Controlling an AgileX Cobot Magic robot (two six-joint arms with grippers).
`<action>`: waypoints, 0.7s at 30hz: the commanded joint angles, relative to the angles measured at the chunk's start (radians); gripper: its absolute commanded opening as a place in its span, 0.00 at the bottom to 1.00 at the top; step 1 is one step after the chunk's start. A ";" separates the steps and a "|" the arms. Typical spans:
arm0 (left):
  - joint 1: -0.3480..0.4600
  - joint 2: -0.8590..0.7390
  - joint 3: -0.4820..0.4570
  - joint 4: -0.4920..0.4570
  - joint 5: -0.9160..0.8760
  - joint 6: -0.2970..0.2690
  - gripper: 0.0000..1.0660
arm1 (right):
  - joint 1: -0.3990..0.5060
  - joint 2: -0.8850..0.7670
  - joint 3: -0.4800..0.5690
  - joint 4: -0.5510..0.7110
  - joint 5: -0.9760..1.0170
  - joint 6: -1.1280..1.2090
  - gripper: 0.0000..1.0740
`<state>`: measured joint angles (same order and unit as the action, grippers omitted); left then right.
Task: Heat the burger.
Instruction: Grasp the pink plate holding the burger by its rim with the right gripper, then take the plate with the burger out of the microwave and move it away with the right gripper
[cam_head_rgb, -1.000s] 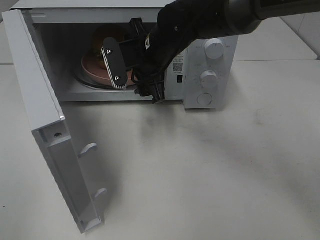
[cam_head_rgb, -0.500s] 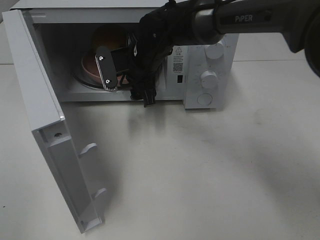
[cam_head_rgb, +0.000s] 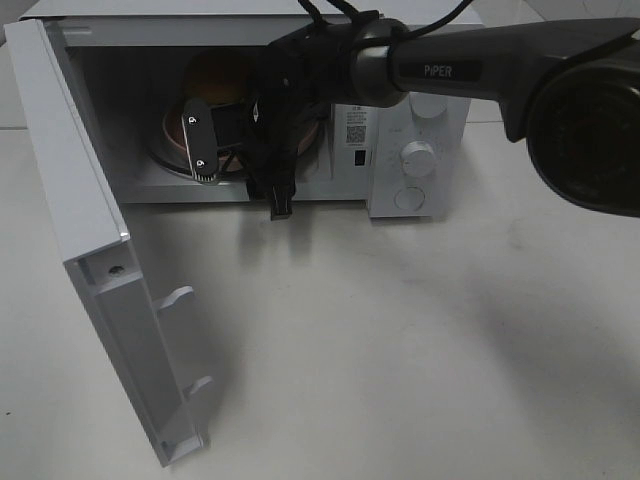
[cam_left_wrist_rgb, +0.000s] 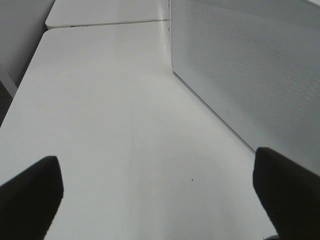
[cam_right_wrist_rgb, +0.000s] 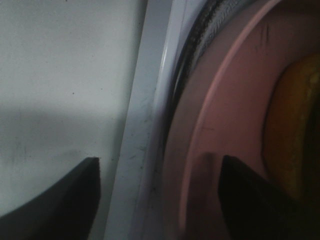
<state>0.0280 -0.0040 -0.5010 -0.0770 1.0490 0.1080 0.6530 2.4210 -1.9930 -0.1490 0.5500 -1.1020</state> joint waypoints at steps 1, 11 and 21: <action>-0.004 -0.021 0.002 0.000 -0.010 0.000 0.92 | 0.002 0.001 -0.011 0.003 0.013 0.011 0.34; -0.004 -0.021 0.002 0.000 -0.010 0.000 0.92 | 0.002 -0.002 -0.011 0.009 0.040 0.010 0.00; -0.004 -0.021 0.002 0.000 -0.010 0.000 0.92 | 0.013 -0.035 -0.003 0.026 0.059 -0.047 0.00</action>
<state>0.0280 -0.0040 -0.5010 -0.0770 1.0490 0.1080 0.6530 2.4070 -2.0010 -0.1290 0.6010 -1.1300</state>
